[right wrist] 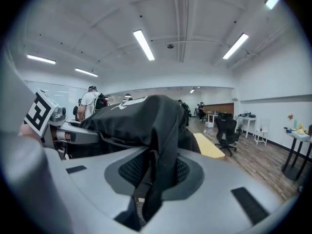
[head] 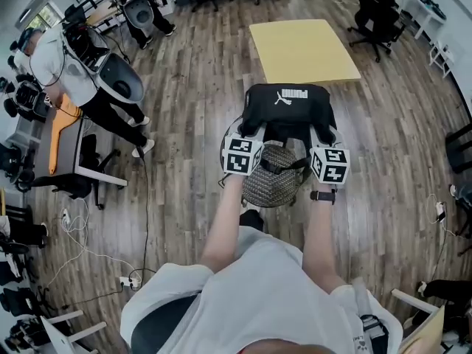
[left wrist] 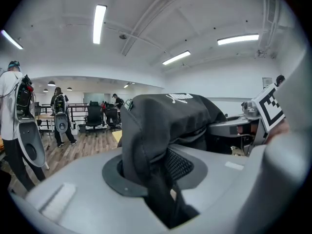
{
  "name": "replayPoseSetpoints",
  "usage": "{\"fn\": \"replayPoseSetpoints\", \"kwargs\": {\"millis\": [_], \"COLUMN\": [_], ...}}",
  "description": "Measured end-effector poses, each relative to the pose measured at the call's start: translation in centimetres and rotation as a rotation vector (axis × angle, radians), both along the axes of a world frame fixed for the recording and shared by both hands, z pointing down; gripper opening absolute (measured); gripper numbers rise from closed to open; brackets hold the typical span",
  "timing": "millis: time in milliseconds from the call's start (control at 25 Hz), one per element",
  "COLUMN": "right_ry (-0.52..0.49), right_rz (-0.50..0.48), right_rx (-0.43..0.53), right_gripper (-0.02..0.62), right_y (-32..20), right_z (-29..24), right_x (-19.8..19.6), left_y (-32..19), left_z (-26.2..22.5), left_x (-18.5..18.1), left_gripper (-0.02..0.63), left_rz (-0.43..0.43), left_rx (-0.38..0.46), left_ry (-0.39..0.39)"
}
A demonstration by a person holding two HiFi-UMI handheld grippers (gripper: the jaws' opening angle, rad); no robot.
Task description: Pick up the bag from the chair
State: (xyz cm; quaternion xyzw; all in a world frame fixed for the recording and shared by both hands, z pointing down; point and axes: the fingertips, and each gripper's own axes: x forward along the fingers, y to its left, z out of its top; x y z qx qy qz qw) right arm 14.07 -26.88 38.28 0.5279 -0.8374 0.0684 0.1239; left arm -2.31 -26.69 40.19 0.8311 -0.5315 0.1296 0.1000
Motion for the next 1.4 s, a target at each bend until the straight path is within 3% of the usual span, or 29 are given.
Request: {"fn": "replayPoseSetpoints", "kwargs": {"millis": [360,800,1400], "right_ry": [-0.018,-0.043,-0.022], "right_rz": [0.002,0.012,0.001], "right_rx": [0.152,0.286,0.322], "right_gripper": [0.089,0.092,0.092], "right_y": [2.9,7.2,9.6], "right_z": [-7.5,-12.7,-14.2], "right_x": [1.2,0.9,-0.2], "left_y": [2.6,6.4,8.6], "left_z": [-7.4,-12.8,-13.8], "left_x": [1.2,0.8,-0.3], "left_gripper": [0.123,0.124,0.124], "left_rz": [-0.007,0.001,-0.017], "left_rx": [0.148,0.284,0.312], "left_ry": [0.002,0.008,0.037]}}
